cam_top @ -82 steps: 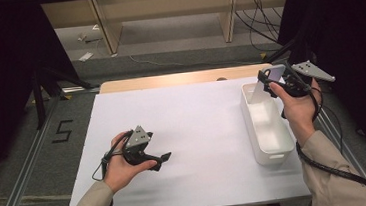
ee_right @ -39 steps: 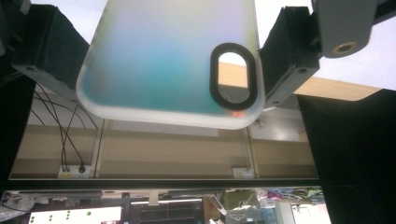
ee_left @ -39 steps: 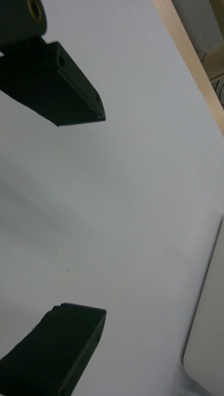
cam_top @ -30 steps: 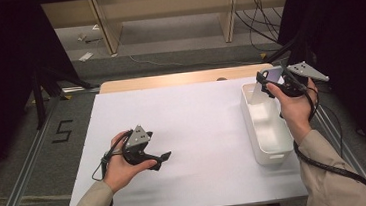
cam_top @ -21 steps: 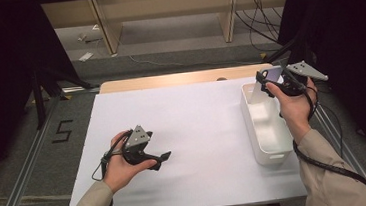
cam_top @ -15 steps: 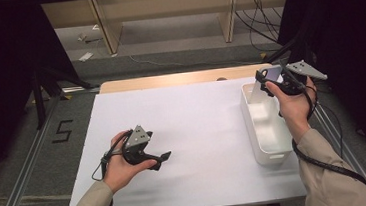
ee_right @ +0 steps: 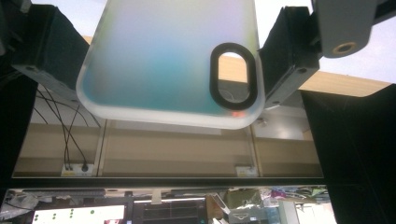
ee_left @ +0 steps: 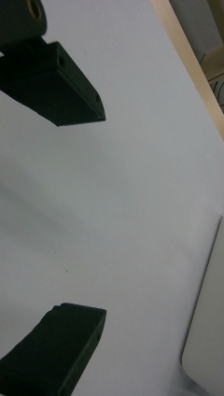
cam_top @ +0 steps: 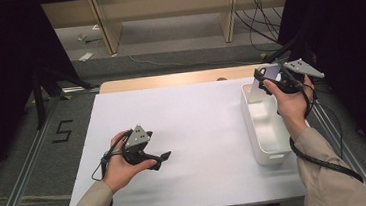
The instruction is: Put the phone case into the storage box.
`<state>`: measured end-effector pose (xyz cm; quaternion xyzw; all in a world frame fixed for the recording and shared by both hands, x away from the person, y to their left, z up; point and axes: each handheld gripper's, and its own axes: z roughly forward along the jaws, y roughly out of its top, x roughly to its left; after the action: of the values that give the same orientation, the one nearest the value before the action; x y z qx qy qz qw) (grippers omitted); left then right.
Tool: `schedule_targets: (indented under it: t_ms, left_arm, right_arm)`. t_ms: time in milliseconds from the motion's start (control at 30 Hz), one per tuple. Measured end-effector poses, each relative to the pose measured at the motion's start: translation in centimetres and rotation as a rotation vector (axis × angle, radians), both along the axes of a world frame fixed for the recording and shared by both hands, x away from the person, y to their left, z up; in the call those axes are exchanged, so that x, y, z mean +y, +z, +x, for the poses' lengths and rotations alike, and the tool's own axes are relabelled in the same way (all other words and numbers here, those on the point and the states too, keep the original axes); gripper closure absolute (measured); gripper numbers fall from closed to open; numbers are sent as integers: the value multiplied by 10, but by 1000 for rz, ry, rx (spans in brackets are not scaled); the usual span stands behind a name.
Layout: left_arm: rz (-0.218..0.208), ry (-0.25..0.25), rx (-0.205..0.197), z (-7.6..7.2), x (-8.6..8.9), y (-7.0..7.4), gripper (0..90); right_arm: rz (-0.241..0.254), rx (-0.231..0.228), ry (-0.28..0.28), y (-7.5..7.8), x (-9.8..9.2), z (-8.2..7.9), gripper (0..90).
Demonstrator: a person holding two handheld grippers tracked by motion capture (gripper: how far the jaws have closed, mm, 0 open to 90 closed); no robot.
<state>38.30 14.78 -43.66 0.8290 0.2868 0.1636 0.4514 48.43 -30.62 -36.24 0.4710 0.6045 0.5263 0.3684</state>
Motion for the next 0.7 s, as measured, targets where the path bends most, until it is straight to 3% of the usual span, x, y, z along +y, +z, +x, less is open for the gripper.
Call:
schedule_targets:
  t_ms: [700]
  left_arm:
    - [0,3,-3,0,0,0,55]
  right_arm:
    - [-5,1,-14,-2,-1,6,177]
